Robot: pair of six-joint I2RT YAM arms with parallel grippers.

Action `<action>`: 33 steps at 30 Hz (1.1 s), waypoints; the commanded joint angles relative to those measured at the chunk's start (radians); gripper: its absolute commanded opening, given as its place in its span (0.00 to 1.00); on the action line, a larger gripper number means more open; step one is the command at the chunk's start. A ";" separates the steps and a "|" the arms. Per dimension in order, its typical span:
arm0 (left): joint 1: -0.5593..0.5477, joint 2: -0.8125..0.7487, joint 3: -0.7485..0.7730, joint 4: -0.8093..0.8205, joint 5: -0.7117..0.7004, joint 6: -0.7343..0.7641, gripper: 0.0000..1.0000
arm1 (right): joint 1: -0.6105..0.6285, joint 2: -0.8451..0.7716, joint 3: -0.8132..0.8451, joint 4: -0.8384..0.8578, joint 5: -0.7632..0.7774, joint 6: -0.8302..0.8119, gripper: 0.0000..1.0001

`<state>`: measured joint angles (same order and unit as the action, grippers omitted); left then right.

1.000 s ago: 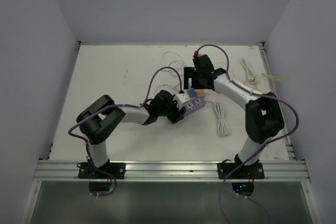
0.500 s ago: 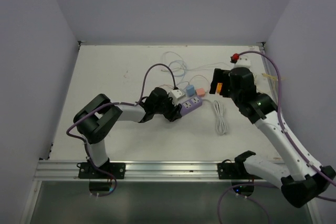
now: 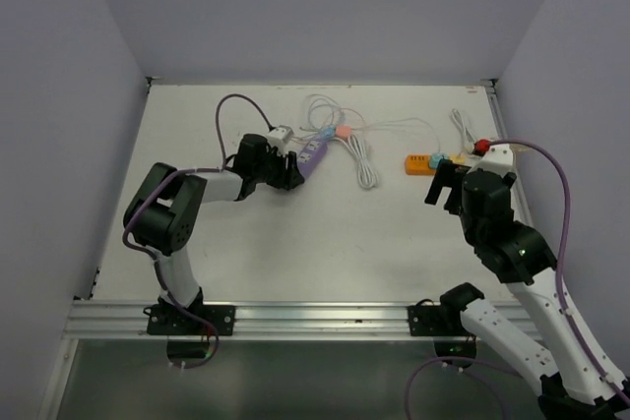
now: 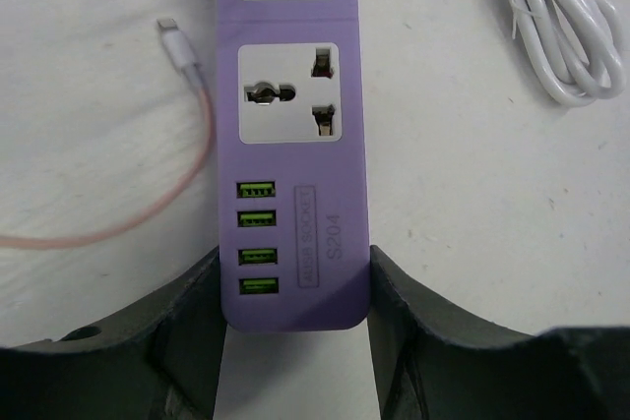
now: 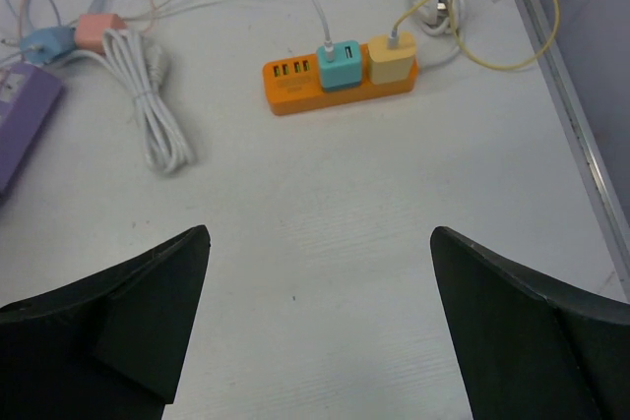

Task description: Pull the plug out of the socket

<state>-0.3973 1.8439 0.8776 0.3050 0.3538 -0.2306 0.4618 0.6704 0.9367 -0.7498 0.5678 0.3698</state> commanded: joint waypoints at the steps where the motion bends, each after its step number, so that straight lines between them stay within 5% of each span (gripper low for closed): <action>1: 0.081 0.081 0.018 -0.227 -0.121 -0.102 0.00 | -0.002 -0.015 -0.016 -0.026 0.052 0.011 0.99; 20: 0.176 0.143 0.307 -0.506 -0.326 -0.116 0.01 | -0.003 -0.052 -0.061 -0.057 0.057 0.054 0.99; 23: 0.184 0.150 0.310 -0.523 -0.331 -0.098 0.09 | -0.003 -0.048 -0.067 -0.062 0.063 0.054 0.99; 29: 0.184 0.040 0.265 -0.535 -0.349 -0.084 0.48 | -0.003 -0.031 -0.070 -0.059 0.044 0.060 0.99; 33: 0.183 -0.060 0.253 -0.578 -0.380 -0.070 0.59 | -0.002 0.012 -0.064 -0.063 0.029 0.083 0.99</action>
<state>-0.2314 1.8771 1.1488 -0.1596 0.0360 -0.3138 0.4618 0.6487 0.8745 -0.8112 0.6075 0.4175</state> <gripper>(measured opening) 0.567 0.987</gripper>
